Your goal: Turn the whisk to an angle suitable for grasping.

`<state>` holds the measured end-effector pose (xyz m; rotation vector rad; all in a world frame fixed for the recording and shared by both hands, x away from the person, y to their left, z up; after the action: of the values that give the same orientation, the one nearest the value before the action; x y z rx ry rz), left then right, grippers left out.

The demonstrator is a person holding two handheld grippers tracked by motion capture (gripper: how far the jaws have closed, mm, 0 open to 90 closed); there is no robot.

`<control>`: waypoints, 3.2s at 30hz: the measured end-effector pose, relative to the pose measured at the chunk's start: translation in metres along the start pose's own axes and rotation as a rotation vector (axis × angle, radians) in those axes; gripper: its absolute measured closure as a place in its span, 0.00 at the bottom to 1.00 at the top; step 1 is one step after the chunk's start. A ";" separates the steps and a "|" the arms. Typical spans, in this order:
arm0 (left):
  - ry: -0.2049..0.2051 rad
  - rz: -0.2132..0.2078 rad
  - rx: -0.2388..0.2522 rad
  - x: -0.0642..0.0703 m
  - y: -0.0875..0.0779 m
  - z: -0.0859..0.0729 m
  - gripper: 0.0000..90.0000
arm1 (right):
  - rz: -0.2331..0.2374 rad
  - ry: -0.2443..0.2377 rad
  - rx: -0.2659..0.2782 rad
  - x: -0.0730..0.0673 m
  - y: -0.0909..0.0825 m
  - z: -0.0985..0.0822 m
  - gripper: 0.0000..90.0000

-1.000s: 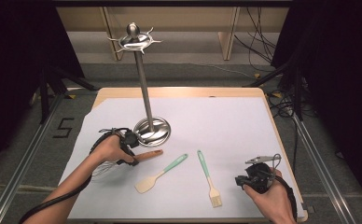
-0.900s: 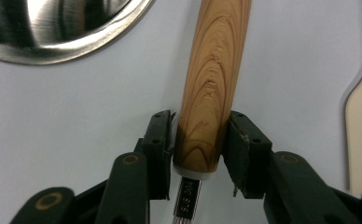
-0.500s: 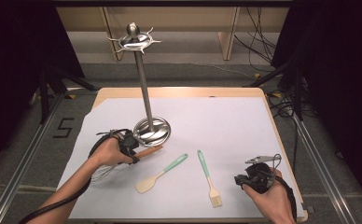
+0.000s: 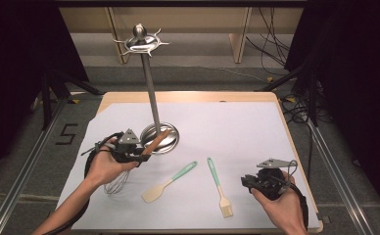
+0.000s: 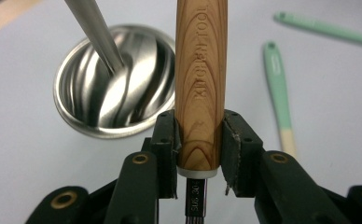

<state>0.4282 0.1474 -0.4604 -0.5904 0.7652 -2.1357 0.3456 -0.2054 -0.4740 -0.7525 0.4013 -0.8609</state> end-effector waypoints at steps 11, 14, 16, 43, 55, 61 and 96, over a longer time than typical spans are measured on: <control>-0.041 -0.006 0.171 0.010 -0.006 0.015 0.76 | 0.043 -0.071 0.181 -0.012 0.000 0.038 0.70; -0.044 -0.006 0.195 0.014 -0.007 0.018 0.76 | 0.046 -0.067 0.232 -0.016 0.001 0.046 0.69; -0.052 -0.017 0.228 0.019 -0.007 0.022 0.76 | 0.042 -0.079 0.239 -0.016 0.001 0.050 0.69; 0.034 -0.091 0.280 0.075 0.002 0.051 0.76 | 0.079 -0.098 0.358 -0.047 0.008 0.111 0.68; 0.072 -0.110 0.277 0.095 0.010 0.059 0.76 | 0.099 -0.129 0.418 -0.057 0.010 0.132 0.66; 0.105 -0.116 0.271 0.102 0.015 0.060 0.76 | 0.111 -0.144 0.436 -0.065 0.010 0.142 0.65; 0.159 -0.222 0.278 0.120 0.009 0.062 0.72 | 0.162 -0.120 0.491 -0.072 -0.001 0.165 0.82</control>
<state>0.4003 0.0275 -0.4040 -0.3742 0.4896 -2.4638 0.4001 -0.0782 -0.3597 -0.3096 0.1299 -0.7174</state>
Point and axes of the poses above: each handheld gripper's, and its own axes: y roughly forward along the jaws, z roughly out of its top, x roughly to its right, the point moved 7 cm from there along y, roughly forward along the jaws, and after that the axes turned 15 degrees about -y, right-handed, at the moved point
